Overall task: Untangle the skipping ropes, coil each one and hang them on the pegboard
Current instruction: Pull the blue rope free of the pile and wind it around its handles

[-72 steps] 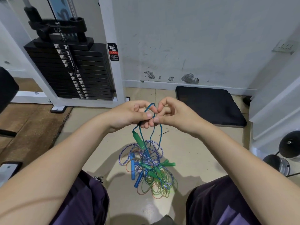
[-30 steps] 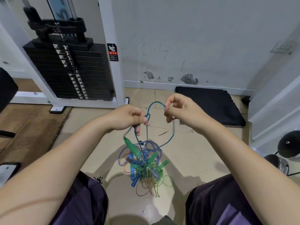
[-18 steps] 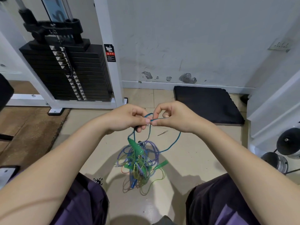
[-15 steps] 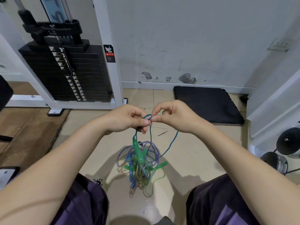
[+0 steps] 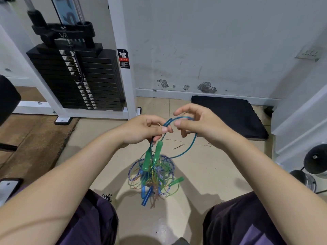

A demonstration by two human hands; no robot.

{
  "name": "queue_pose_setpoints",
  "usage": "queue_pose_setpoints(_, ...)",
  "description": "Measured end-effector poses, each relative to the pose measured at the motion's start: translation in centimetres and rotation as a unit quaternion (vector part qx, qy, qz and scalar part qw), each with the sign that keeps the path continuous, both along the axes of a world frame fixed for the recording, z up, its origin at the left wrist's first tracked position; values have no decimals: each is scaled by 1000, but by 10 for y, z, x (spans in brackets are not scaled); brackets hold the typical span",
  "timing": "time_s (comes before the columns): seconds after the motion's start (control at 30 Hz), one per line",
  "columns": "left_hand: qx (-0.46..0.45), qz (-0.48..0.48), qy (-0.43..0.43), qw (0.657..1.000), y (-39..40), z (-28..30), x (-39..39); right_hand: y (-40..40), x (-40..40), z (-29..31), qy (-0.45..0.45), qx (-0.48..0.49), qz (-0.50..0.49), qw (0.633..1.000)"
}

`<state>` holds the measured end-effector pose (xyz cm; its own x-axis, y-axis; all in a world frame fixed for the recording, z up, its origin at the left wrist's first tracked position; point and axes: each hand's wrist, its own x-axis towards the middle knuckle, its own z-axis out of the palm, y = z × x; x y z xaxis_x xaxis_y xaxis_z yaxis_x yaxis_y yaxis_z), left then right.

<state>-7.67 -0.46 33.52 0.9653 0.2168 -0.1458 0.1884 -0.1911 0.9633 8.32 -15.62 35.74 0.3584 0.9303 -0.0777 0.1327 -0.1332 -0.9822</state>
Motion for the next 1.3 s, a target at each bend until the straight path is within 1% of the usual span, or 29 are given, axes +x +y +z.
queue_pose_setpoints(0.1, 0, 4, -1, 1000, -5, -1, 1, 3, -7, -3, -60, -31, 29, 997)
queue_pose_setpoints(0.2, 6, 26, 10, 1000, -4, 0, 1, 6, -10, -3, -186, -68, 34, 980)
queue_pose_setpoints(0.27, 22, 6, 27, 999, -2, 0, 1, 7, -14, -3, -254, -82, 44, 963)
queue_pose_setpoints(0.33, 24, -11, 40, 999, 1, 0, 0, 7, -16, -3, -287, -84, 50, 953)
queue_pose_setpoints(0.37, 25, -5, 43, 999, 4, 0, -1, 7, -16, -3, -296, -83, 48, 950)
queue_pose_setpoints(0.4, 28, 12, 45, 999, 7, 0, -2, 7, -15, -2, -297, -80, 38, 951)
queue_pose_setpoints(0.47, 25, 50, 50, 997, 11, -2, -2, 7, -12, 0, -250, -57, 1, 966)
queue_pose_setpoints(0.53, -11, 69, 53, 996, 11, -3, -2, 4, -8, 5, -168, -13, -32, 985)
queue_pose_setpoints(0.63, -92, 64, 48, 993, 7, -4, -1, 1, -6, 12, -6, 52, -12, 999)
queue_pose_setpoints(0.7, -142, 64, 32, 987, 4, -4, 1, 1, -6, 13, 39, 63, 4, 997)
queue_pose_setpoints(0.77, -145, 66, 16, 987, 2, -3, 1, 1, -6, 11, 34, 53, 7, 998)
queue_pose_setpoints(0.9, -69, 68, -15, 995, 0, -4, 2, -1, -2, 5, 20, 18, 6, 1000)
queue_pose_setpoints(0.97, -62, 64, -35, 995, -1, -4, 3, -2, -1, 5, -19, 2, 6, 1000)
queue_pose_setpoints(1.03, -76, 46, -43, 995, -3, -4, 4, -1, -3, 3, -66, -19, 27, 997)
queue_pose_setpoints(1.1, -96, 23, -36, 994, -5, -3, 4, 0, -5, 1, -83, -38, 60, 994)
queue_pose_setpoints(1.17, -88, -2, -22, 996, -4, -2, 3, 0, -4, -1, -96, -54, 77, 991)
queue_pose_setpoints(1.23, -65, -20, 2, 998, 1, 0, 1, -1, 0, 0, -121, -61, 60, 989)
queue_pose_setpoints(1.3, -26, -39, 47, 998, 7, 0, -2, -2, 6, 2, -132, -60, 12, 989)
